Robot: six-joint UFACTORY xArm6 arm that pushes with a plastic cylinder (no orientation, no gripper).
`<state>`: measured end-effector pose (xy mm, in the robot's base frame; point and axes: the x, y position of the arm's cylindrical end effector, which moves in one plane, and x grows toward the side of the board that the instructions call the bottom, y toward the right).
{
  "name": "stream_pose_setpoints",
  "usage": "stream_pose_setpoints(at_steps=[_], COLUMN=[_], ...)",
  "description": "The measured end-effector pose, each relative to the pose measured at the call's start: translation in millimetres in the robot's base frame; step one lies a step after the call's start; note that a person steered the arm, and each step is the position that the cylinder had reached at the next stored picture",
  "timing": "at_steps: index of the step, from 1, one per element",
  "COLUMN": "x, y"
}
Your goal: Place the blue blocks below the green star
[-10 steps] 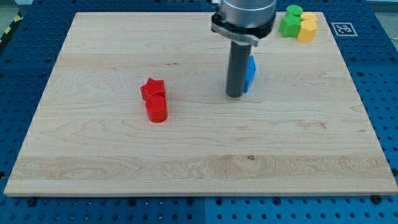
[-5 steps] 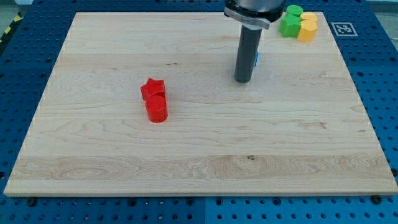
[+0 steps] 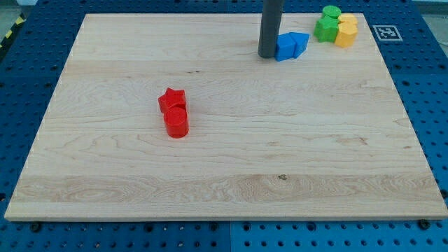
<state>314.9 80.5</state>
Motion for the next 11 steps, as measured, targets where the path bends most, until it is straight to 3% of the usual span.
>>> stream_pose_setpoints(at_steps=[6, 10, 11], x=[-38.8, -38.9, -20.3], y=[48.5, 86.4, 26.7])
